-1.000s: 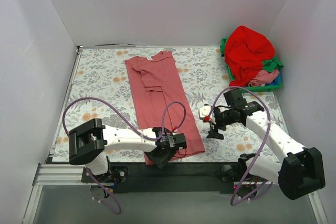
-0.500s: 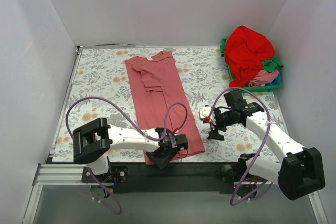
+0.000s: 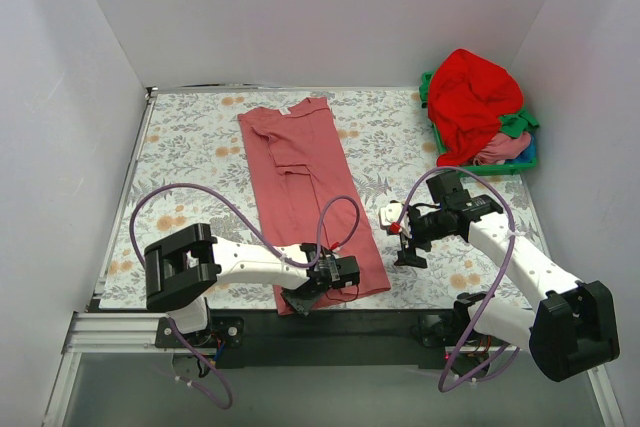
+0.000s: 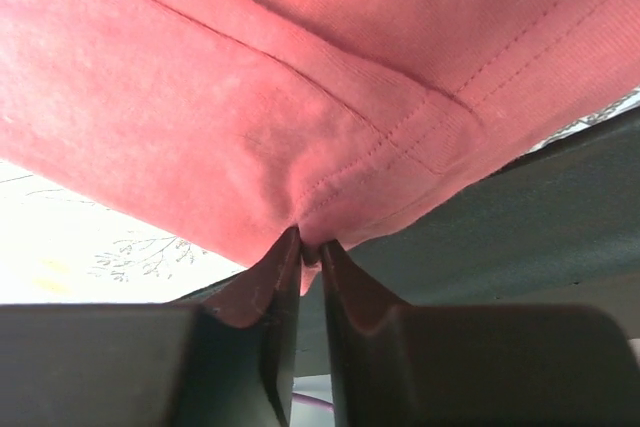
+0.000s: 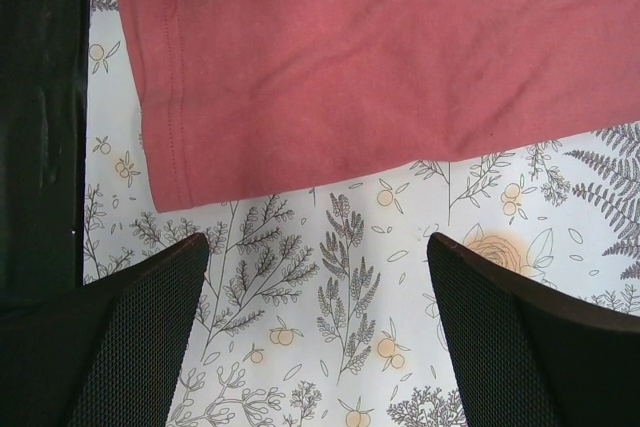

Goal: Fold and stack the t-shirts
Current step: Fold the tshirt

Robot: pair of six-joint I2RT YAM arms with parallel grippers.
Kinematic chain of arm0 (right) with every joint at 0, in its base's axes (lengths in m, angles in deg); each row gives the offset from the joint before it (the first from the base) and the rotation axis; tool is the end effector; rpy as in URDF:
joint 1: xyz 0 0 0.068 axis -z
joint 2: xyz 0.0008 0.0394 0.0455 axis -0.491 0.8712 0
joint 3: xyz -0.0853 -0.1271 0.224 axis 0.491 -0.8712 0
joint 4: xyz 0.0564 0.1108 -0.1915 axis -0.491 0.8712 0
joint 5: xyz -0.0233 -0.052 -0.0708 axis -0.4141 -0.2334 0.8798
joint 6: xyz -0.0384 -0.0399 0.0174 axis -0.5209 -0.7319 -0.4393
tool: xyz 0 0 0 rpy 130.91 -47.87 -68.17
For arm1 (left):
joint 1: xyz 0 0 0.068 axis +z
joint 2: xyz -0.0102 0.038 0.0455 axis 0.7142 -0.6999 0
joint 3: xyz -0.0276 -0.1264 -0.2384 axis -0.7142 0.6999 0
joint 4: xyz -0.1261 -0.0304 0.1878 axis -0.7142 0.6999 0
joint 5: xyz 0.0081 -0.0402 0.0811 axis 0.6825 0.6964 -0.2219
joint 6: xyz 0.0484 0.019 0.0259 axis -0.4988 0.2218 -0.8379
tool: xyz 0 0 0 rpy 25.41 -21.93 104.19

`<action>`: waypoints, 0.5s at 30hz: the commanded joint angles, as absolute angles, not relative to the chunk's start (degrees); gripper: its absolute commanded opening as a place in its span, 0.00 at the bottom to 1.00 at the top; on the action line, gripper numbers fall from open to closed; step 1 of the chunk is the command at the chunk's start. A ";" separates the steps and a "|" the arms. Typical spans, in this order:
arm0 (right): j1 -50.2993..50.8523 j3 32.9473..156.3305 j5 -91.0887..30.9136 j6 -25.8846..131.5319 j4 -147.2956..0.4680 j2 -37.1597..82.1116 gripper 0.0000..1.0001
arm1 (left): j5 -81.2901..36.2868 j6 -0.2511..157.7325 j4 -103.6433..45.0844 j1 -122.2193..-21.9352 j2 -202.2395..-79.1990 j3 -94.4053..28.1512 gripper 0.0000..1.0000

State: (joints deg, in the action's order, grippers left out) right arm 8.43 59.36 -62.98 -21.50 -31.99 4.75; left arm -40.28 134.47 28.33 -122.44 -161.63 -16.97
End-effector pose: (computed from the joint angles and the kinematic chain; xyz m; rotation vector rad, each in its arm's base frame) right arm 0.1425 0.0836 0.2258 -1.8207 1.5872 0.6060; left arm 0.0603 -0.2278 0.1703 0.2628 2.9951 0.2224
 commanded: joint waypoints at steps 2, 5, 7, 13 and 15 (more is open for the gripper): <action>8.66 59.08 -64.90 -21.49 -31.21 4.06 0.96 | -38.94 134.93 23.89 -122.57 -162.35 -16.95 0.08; 8.66 58.99 -65.16 -21.58 -31.03 3.88 0.96 | -37.97 134.66 23.45 -122.57 -161.82 -16.77 0.02; 8.57 58.99 -65.42 -22.19 -29.98 3.71 0.96 | -37.09 134.31 23.01 -122.57 -160.86 -16.68 0.01; 7.35 59.08 -64.46 -24.21 -27.95 4.67 0.96 | -34.81 133.61 22.48 -122.57 -159.45 -16.33 0.25; 6.99 59.26 -64.55 -24.22 -27.78 4.94 0.96 | -34.54 133.43 22.40 -122.57 -159.01 -16.33 0.29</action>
